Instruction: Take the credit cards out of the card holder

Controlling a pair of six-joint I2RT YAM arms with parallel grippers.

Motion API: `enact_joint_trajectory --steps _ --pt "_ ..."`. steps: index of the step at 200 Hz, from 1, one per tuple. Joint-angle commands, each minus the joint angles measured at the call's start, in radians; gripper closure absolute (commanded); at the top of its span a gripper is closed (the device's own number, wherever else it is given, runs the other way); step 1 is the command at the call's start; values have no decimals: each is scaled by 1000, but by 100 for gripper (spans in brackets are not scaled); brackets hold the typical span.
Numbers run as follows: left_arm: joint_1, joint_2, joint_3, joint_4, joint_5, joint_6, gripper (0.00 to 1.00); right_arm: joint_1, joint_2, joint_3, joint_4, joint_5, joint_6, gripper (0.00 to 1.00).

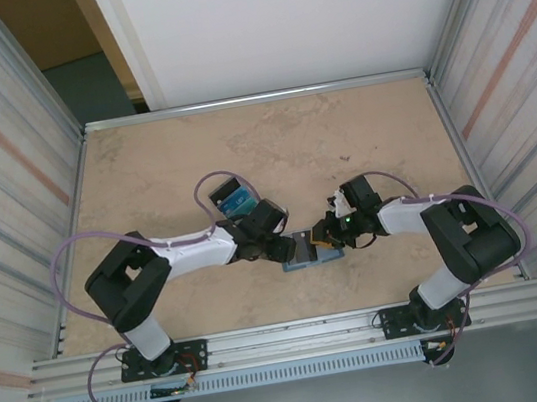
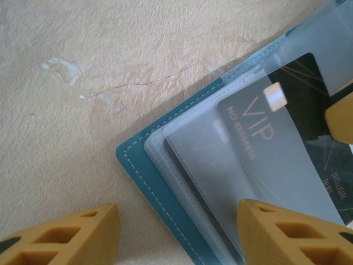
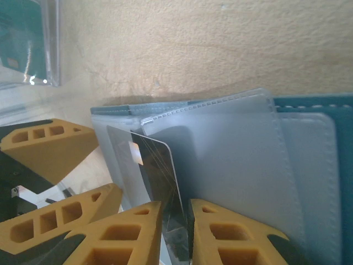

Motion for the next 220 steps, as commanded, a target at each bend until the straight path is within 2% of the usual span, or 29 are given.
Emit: enact_joint_trajectory --steps 1,51,116,220 --pt "-8 57 12 -43 24 26 44 -5 35 -30 22 -15 38 80" --pt "-10 96 40 -99 5 51 53 -13 25 -57 110 -63 80 81" --pt "-10 103 43 -105 5 53 54 -25 -7 -66 110 -43 78 99" --pt "-10 79 40 -106 1 45 55 -74 -177 8 -279 122 -116 100"
